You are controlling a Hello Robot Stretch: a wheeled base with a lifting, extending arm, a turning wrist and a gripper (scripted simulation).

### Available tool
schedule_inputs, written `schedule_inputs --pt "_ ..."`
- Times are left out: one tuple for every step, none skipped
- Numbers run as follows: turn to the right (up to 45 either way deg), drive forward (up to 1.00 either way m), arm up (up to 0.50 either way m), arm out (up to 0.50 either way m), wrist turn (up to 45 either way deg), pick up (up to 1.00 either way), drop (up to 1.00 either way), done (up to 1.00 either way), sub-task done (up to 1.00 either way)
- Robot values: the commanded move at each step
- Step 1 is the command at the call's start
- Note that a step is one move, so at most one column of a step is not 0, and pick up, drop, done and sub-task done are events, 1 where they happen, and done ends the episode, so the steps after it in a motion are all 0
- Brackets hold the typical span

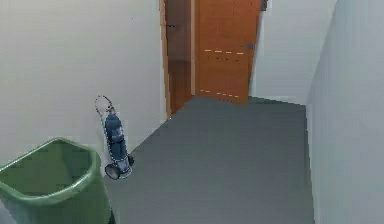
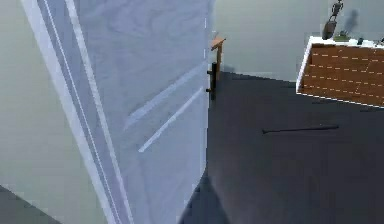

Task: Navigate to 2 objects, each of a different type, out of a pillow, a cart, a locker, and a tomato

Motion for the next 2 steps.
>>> schedule_inputs --pt "0.0 1.0 0.0 0.0 0.0 0.0 0.0 0.0 0.0" --pt "0.0 1.0 0.0 0.0 0.0 0.0 0.0 0.0 0.0"
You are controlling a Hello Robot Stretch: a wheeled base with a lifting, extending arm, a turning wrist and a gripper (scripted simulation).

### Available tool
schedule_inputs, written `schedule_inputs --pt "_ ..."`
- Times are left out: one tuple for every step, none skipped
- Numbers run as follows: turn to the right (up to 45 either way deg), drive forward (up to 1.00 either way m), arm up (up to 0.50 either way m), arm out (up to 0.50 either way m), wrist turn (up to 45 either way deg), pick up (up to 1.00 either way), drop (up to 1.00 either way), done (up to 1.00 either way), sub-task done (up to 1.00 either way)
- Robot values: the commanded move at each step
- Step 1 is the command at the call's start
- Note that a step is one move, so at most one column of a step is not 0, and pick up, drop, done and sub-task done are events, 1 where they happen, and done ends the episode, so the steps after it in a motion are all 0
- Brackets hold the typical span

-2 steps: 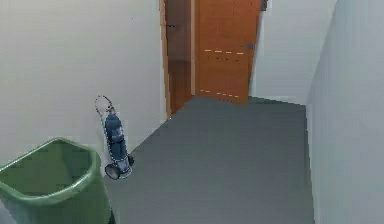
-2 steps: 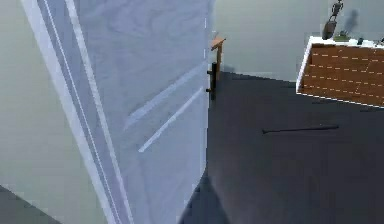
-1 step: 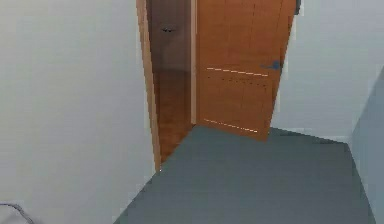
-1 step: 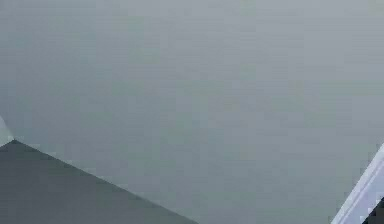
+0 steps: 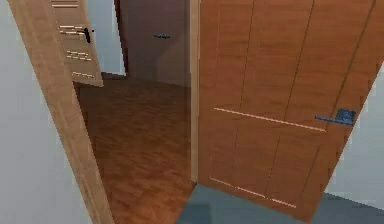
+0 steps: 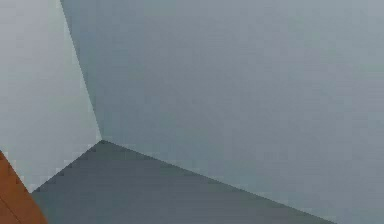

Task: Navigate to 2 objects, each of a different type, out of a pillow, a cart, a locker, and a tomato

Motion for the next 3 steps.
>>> schedule_inputs --pt "6.0 0.0 0.0 0.0 0.0 0.0 0.0 0.0 0.0" --pt "0.0 0.55 0.0 0.0 0.0 0.0 0.0 0.0 0.0" --pt "-21.0 0.0 0.0 0.0 0.0 0.0 0.0 0.0 0.0"
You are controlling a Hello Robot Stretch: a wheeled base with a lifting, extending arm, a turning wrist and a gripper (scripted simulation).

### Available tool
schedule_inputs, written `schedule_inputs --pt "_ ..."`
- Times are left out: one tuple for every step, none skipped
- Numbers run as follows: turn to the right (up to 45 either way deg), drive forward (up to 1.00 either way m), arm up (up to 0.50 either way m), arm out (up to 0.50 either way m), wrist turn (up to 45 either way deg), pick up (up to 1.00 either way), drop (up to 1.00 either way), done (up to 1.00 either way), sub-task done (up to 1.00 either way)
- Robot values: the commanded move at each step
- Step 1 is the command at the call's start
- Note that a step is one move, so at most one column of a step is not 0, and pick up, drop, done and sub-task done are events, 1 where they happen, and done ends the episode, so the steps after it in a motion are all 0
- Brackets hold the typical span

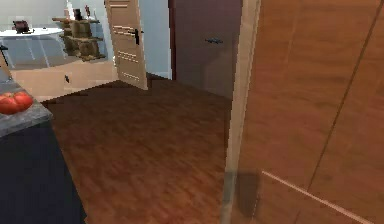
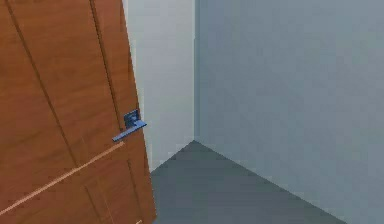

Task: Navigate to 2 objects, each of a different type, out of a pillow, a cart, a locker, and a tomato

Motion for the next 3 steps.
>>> schedule_inputs --pt "0.0 0.25 0.0 0.0 0.0 0.0 0.0 0.0 0.0" --pt "-45.0 0.0 0.0 0.0 0.0 0.0 0.0 0.0 0.0" --pt "0.0 0.3 0.0 0.0 0.0 0.0 0.0 0.0 0.0"
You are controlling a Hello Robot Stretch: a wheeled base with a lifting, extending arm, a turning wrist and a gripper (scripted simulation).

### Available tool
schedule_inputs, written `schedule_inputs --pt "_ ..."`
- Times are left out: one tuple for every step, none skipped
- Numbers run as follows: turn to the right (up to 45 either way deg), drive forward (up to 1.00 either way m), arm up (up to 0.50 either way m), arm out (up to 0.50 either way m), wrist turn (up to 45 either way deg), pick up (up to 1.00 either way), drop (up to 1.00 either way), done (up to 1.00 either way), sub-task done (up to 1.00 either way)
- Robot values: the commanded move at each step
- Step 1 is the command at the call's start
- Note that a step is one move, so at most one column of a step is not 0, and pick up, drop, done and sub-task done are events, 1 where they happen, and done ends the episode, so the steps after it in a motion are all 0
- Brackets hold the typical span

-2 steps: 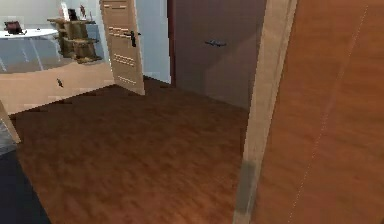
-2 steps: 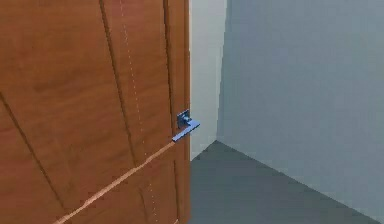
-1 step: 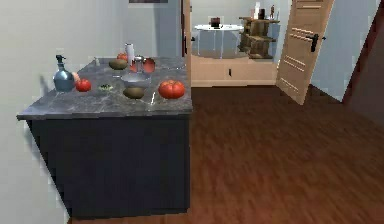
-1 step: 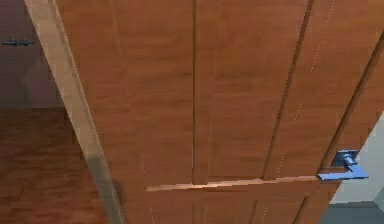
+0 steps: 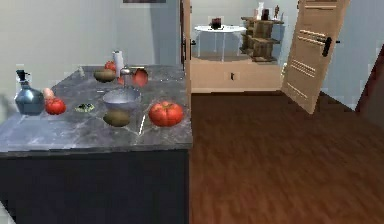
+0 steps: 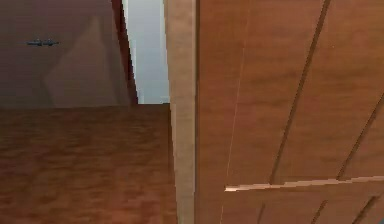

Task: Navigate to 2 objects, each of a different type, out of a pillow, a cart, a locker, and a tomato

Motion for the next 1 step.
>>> schedule_inputs --pt "0.0 0.0 0.0 0.0 0.0 0.0 0.0 1.0 0.0"
